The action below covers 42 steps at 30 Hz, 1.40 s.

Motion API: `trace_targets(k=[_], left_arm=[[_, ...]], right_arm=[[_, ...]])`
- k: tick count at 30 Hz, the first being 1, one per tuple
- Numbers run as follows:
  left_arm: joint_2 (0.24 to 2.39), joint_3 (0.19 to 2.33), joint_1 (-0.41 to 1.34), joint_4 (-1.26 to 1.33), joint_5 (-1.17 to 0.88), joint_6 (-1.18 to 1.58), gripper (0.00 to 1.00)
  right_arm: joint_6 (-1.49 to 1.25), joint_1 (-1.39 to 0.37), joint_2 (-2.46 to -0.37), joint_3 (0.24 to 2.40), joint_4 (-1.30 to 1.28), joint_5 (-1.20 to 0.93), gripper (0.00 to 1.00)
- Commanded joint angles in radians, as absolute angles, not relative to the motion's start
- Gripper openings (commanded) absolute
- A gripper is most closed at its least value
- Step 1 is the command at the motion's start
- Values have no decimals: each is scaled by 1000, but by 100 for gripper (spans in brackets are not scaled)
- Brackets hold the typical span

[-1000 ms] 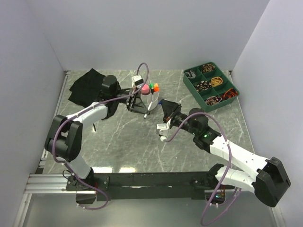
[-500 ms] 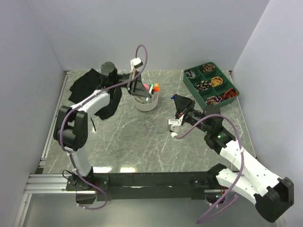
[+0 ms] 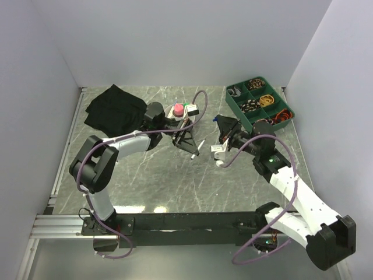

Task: Sort the stationery into containers
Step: Close the pen cap on the pen.

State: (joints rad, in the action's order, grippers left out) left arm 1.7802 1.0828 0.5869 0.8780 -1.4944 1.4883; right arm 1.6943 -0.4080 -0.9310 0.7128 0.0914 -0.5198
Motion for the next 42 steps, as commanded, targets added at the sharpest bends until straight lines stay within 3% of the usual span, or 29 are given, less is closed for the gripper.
trace_targets(k=[1, 11, 18, 42], left_arm=[[1706, 1063, 595, 939, -1700, 1493, 1], [1692, 1035, 601, 999, -1700, 1525, 1], [1684, 1029, 600, 1014, -1698, 1531, 1], [1715, 1032, 600, 1042, -1700, 1546, 1]], right_arm=[[1845, -328, -954, 802, 17, -716, 0], [2043, -302, -966, 922, -362, -960, 0], [2143, -311, -974, 980, -566, -994, 0], [2017, -387, -1008, 993, -413, -973, 0]])
